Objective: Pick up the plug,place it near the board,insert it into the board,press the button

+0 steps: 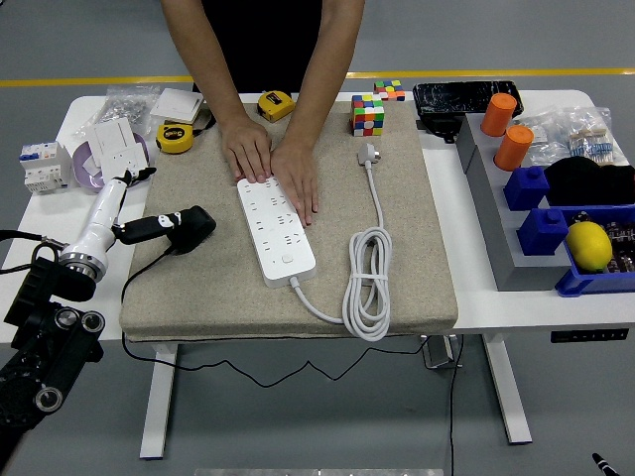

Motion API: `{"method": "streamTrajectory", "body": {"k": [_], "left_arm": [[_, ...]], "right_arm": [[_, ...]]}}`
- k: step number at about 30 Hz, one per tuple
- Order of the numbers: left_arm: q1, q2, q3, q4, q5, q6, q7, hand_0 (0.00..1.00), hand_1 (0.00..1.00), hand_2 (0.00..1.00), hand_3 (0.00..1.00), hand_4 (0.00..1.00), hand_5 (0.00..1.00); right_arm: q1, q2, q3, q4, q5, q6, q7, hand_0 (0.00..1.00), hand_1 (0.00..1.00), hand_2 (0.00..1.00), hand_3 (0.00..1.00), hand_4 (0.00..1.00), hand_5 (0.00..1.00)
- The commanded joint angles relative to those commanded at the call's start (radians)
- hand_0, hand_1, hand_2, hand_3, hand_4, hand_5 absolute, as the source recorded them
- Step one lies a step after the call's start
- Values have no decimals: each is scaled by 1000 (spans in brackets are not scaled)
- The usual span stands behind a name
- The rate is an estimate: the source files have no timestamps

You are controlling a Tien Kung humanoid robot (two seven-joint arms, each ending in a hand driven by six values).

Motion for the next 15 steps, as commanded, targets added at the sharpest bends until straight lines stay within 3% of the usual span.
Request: {"method": "streamTrajectory", "body": {"k": [3, 8, 9, 15], "left_arm": [[-19, 8, 36, 13, -3, 7, 3, 917, 949, 854, 826, 998, 389], [-78, 20, 159, 91, -33, 0, 6, 917, 949, 854, 826, 998, 389], [-82, 20, 167, 99, -37, -2, 5, 915, 977, 854, 733, 998, 401], [-112, 7, 199, 180, -26, 9, -13, 903, 980, 860, 728, 998, 409]], "right_arm": [[2, -1, -1, 0, 0, 0, 0, 998, 831, 753, 812, 998, 911], [6, -2, 10, 0, -10, 6, 5, 998, 831, 753, 812, 998, 911], [6, -2, 11, 0, -10, 7, 6, 998, 831, 753, 812, 998, 910], [1, -4, 34, 0, -31, 19, 7, 998, 832, 753, 810, 998, 910]]}}
